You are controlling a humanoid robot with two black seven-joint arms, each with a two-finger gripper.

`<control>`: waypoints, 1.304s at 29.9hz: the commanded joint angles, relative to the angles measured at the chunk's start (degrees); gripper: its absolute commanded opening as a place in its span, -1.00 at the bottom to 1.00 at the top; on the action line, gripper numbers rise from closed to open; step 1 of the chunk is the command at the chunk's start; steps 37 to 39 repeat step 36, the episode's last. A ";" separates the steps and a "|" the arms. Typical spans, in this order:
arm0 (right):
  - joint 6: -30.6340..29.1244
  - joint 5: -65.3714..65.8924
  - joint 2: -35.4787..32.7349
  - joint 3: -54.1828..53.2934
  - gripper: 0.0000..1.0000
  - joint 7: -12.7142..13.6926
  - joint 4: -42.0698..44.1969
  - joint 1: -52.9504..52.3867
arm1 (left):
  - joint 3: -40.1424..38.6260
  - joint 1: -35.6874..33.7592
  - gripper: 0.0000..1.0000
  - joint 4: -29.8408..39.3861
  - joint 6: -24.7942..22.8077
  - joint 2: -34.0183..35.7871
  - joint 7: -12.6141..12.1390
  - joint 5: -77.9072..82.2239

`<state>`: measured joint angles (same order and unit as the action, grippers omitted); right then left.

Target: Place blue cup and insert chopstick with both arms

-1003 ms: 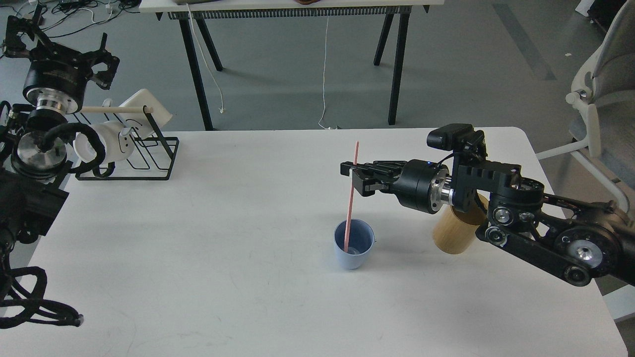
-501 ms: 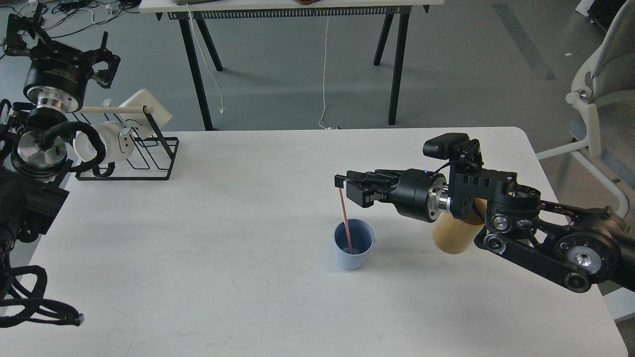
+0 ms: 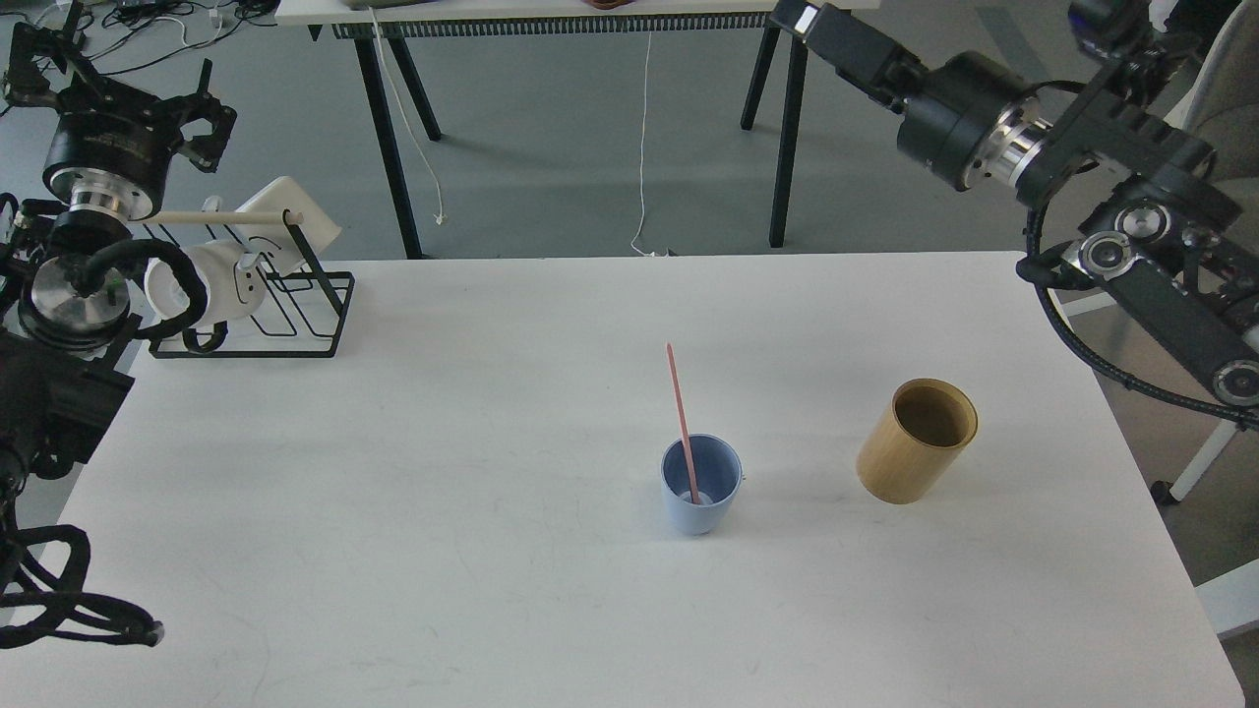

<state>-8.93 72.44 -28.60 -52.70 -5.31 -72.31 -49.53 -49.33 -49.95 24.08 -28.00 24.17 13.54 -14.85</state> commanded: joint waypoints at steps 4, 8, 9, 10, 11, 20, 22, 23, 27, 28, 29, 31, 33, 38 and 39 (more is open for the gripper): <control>0.23 -26.78 0.04 -4.25 0.99 -1.98 8.40 -0.04 | 0.02 -0.15 1.00 0.00 0.00 -0.43 0.08 0.00; 0.31 -42.08 -0.05 -4.34 0.99 -1.90 12.97 -0.04 | 0.02 -0.68 1.00 0.00 0.00 -0.52 -0.09 0.08; 0.23 -44.91 -0.14 -4.42 0.99 -1.89 14.12 -0.04 | 0.02 -0.68 1.00 0.00 0.00 -0.52 -0.09 0.08; 0.14 -47.89 -0.22 -4.43 0.99 -1.89 15.43 0.04 | 0.02 -0.77 1.00 0.09 0.00 -0.52 -0.18 0.08; -0.03 -50.27 -0.14 -4.43 0.99 -1.81 16.49 0.04 | 0.02 -0.85 1.00 0.09 0.00 -0.52 -0.27 0.08; -3.98 -68.91 2.40 -6.27 0.99 -1.81 29.58 0.66 | 0.11 -0.77 1.00 0.09 0.00 -2.02 -0.18 0.17; -6.00 -72.25 3.72 -7.49 0.99 -1.63 33.97 0.66 | 0.11 -0.59 1.00 0.00 0.00 -2.10 -0.09 0.09; -7.32 -73.40 4.17 -8.37 0.99 -1.54 36.08 0.66 | 0.11 -0.59 1.00 0.09 0.00 -2.11 -0.09 0.08; -11.98 -74.11 7.41 -9.44 0.99 -1.46 43.99 0.13 | 0.02 -0.59 1.00 0.00 0.00 -2.11 -0.01 0.08; -12.51 -74.11 8.03 -9.52 0.99 -1.72 45.58 0.04 | 0.02 -0.59 1.00 0.00 0.00 -2.19 -0.01 0.08; -12.78 -74.20 8.56 -9.70 0.99 -1.81 47.07 -0.13 | 0.02 -0.59 1.00 0.09 0.00 -2.19 -0.01 0.08; -14.00 -74.20 9.18 -10.49 0.99 -1.81 47.79 -0.40 | 0.02 -0.68 1.00 0.09 0.00 -2.63 -0.01 0.08; -16.63 -74.20 9.27 -9.88 0.99 -1.72 47.70 -0.48 | 0.02 -0.77 1.00 0.09 0.00 -3.24 -0.01 0.08; -18.40 -74.20 9.27 -9.70 0.99 -1.46 47.61 -0.48 | 0.02 -0.59 1.00 0.09 0.00 -3.42 -0.01 0.08; -18.40 -74.20 9.27 -9.70 0.99 -1.46 47.61 -0.48 | 0.02 -0.59 1.00 0.09 0.00 -3.42 -0.01 0.08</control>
